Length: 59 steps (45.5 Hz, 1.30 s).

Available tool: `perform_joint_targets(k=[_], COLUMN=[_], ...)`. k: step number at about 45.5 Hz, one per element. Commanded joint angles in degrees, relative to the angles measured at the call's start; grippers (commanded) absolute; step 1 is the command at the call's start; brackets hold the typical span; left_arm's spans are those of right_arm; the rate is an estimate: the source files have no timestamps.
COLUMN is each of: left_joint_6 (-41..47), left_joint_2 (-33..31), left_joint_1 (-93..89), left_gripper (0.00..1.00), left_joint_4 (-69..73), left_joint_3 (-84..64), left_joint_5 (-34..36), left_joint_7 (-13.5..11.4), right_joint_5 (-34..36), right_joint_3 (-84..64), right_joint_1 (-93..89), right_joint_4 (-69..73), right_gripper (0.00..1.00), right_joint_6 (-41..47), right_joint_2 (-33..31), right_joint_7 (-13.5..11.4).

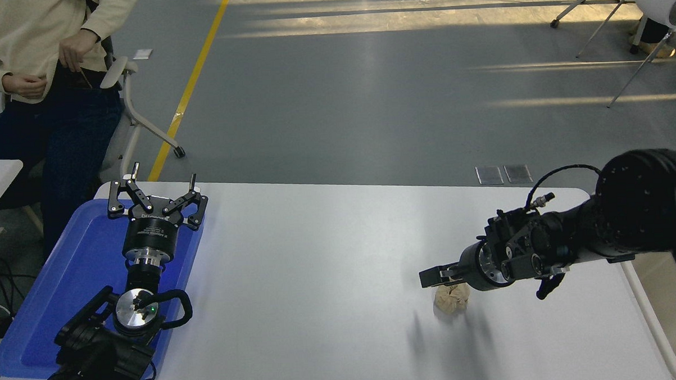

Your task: Pick up paper ball place in dustbin

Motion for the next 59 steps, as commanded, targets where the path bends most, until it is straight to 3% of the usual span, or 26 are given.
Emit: perform_joint_targets(k=[1, 33, 48, 59], left_joint_6=[0.1, 0.0, 0.1, 0.0], left_joint_2=[0.0, 0.1, 0.1, 0.1], left_joint_1=[0.0, 0.0, 0.0, 0.0], left_gripper=[1.0, 1.0, 1.0, 1.0], left_joint_4=[0.0, 0.0, 0.0, 0.0], left_joint_3=[0.0, 0.0, 0.0, 0.0], left_joint_5=[0.0, 0.0, 0.0, 0.0], left_joint_7=[0.0, 0.0, 0.0, 0.0], right_joint_5=[0.0, -0.4, -0.2, -0.1], right_joint_3=[0.0, 0.6, 0.6, 0.6], right_joint_1=[-3.2, -6.8, -8.3, -8.4], right_joint_4=[-3.1, -5.9, -6.9, -6.9], right_gripper=[1.0, 0.99, 0.98, 0.9], right_joint_6=[-1.2, -2.3, -2.3, -2.3], right_joint_2=[0.0, 0.0, 0.0, 0.0], right_joint_7=[-0.6, -1.3, -3.2, -3.3])
